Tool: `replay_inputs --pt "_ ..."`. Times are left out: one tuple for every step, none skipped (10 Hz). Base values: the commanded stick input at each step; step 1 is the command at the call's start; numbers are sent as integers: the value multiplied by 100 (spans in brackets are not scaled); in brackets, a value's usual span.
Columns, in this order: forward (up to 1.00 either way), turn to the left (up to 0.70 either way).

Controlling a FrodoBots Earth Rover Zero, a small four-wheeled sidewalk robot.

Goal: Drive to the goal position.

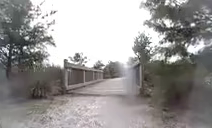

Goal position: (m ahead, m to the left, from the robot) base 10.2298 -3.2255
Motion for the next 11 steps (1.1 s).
replay_inputs --pt "60 0" --pt "60 0" --pt "60 0" --pt "60 0" --pt "60 0" --pt "60 0" --pt "60 0" --pt "60 0" --pt "60 0" --pt "60 0" --pt "60 0"
